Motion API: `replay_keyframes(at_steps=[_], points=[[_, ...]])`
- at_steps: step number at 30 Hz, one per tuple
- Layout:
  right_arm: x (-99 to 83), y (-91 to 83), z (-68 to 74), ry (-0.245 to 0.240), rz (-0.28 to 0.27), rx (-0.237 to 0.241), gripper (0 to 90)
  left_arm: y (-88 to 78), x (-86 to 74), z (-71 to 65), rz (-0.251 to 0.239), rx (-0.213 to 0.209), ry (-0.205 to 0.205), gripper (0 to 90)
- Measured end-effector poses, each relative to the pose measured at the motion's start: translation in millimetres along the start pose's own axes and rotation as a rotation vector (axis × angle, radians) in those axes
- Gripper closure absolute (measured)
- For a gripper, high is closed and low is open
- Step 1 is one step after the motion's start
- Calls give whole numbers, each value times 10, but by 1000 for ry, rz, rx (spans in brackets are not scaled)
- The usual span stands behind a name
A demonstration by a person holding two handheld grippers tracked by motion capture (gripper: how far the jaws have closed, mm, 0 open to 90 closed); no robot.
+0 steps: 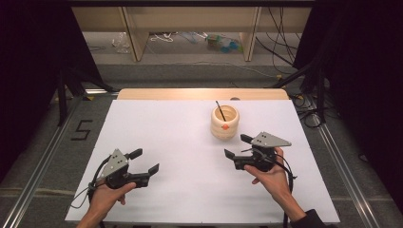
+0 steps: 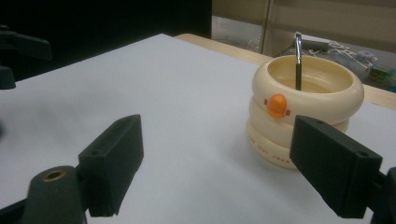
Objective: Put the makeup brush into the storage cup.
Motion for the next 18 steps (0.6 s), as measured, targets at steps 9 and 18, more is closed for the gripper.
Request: replay_keyframes(at_steps=[9,18], points=[[-88,-34,33,9,5,3,185,-11,10,5,-6,1,6,162],[-181,-74,64,4,27,18,182,-10,9,5,-5,1,2,163]])
Point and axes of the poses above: each handheld gripper's, and its own axes: y roughly forward along the jaws, x roughly out of its top, z roughly to its left, the point moved 10 cm from there along y, roughly forward along the jaws, and after that the axes turned 14 degrees about z, right-handed, at the moved point
